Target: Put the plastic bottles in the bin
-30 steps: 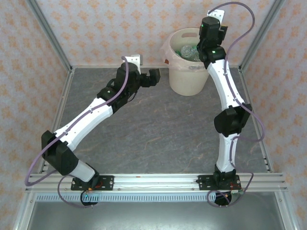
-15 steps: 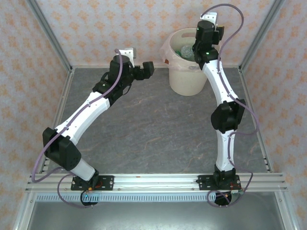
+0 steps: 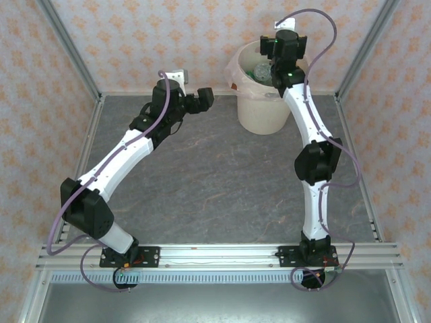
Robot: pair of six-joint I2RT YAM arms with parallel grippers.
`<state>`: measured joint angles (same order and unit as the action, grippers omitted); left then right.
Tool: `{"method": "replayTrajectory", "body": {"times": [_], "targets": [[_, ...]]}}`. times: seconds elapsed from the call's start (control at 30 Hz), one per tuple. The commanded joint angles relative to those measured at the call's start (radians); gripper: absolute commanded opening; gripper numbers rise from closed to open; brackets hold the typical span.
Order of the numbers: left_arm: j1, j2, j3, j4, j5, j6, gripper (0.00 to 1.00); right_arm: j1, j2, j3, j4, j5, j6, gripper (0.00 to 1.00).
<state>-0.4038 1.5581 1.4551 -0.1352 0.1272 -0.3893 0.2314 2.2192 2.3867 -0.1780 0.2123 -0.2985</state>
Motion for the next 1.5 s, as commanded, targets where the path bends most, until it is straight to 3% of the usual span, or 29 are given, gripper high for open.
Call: {"method": "replayTrajectory", "body": {"times": [0.0,0.2,0.53,0.67,0.97,1.13,1.47], "targets": [[0.008,-0.03,-0.02,0.052,0.012,-0.022,0.99,-0.019,-0.054,0.04,-0.051,-0.102,0.097,1.0],[0.018,-0.037,-0.029,0.049,0.008,-0.029,0.99,-0.038,-0.07,0.049,-0.07,-0.167,0.185,1.0],[0.04,-0.053,-0.044,0.044,0.002,-0.037,0.99,-0.12,-0.073,0.079,-0.058,-0.453,0.441,0.99],[0.046,-0.059,-0.055,0.046,0.009,-0.039,0.99,-0.13,-0.034,0.101,-0.041,-0.548,0.492,0.94],[0.063,-0.099,-0.101,0.04,0.011,-0.041,0.99,-0.131,0.088,0.157,-0.012,-0.617,0.597,0.89],[0.068,-0.111,-0.114,0.036,0.017,-0.046,0.99,-0.126,0.131,0.158,0.004,-0.622,0.626,0.85],[0.074,-0.103,-0.112,0.037,0.026,-0.05,0.99,-0.095,0.146,0.16,-0.082,-0.791,0.56,0.83]]}}
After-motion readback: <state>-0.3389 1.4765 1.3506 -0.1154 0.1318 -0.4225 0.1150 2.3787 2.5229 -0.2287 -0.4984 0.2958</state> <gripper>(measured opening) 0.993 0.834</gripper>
